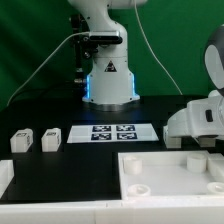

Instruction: Assemble one leg

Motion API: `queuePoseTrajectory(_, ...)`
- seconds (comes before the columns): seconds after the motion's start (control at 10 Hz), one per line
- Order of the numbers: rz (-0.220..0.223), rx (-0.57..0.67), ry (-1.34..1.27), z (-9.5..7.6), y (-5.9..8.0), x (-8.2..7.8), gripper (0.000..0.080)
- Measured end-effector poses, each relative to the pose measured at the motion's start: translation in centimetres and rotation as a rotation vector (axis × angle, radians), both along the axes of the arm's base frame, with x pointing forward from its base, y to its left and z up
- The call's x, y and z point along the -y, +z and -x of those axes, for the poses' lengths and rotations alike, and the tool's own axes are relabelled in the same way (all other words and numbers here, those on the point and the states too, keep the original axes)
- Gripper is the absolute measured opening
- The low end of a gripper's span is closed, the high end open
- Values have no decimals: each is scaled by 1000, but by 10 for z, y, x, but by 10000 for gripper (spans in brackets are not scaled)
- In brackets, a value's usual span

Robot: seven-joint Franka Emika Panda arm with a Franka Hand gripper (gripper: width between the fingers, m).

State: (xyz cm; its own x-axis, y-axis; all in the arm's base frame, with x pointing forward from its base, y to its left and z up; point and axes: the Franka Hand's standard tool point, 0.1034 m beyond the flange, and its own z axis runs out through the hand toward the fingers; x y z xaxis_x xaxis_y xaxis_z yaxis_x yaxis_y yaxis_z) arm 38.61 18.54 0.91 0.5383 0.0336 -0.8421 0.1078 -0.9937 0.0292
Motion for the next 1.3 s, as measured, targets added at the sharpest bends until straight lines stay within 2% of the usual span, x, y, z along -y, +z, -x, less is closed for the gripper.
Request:
queuePoseTrajectory(0.1,0,0,0,0,0,0,486)
queuePoseTrajectory(0.2,0,0,0,0,0,0,319)
queuePoseTrajectory(0.4,0,0,0,0,0,0,291)
queuePoseTrajectory(1.1,-4,0,1,-1,1,0,293)
queuePoseTrajectory(1.2,-23,18,3,-11,14,3,294)
queuePoseTrajectory(1.3,-34,50,-2,-23,33,7,294)
